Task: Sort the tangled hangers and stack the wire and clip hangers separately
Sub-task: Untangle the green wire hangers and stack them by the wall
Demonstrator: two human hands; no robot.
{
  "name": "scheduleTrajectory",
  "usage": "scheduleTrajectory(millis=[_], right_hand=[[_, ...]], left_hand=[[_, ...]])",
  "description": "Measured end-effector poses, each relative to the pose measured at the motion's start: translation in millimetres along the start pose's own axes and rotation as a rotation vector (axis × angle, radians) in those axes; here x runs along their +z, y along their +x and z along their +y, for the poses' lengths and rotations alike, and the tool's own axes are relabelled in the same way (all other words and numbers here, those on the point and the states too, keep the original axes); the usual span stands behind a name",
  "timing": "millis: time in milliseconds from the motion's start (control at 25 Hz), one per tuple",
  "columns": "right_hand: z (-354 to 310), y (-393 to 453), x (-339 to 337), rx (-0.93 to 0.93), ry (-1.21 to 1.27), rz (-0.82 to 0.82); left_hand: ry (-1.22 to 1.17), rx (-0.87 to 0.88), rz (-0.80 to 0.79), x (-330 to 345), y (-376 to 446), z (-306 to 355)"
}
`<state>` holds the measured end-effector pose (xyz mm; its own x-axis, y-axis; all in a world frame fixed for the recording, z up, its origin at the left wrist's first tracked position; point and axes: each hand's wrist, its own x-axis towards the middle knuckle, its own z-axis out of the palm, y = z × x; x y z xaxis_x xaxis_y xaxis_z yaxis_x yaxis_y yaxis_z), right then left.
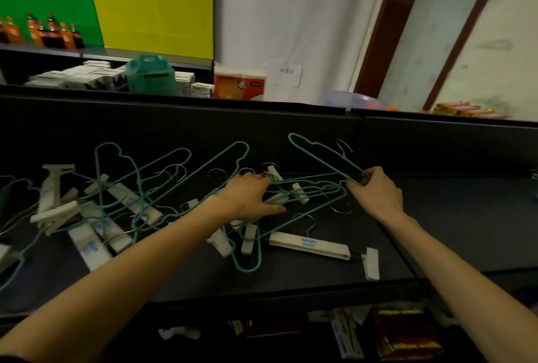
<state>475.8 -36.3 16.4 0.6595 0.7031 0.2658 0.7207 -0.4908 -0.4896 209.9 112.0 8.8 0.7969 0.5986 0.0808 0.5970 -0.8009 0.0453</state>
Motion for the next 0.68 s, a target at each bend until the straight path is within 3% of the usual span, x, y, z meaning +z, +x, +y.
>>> scheduleTrajectory(millis=[160, 280, 400, 480, 680], right_hand=[[28, -8, -17, 0.015, 0.027, 0.027], [39, -4, -21, 0.003, 0.069, 0.003], [42, 3, -22, -0.023, 0.093, -0.012], [44, 6, -23, -0.018, 0.135, -0.013], [50, 0, -30, 0.087, 0.404, -0.028]], left_hand=[[0.032, -0.049, 0.018, 8, 20, 1], [-0.174, -0.075, 0.084, 12, 22, 0], [-0.382, -0.141, 0.235, 11, 24, 8], [-0.447, -0.093, 0.374, 7, 26, 17], [-0.422, -0.021, 0.603, -18, 50, 47]])
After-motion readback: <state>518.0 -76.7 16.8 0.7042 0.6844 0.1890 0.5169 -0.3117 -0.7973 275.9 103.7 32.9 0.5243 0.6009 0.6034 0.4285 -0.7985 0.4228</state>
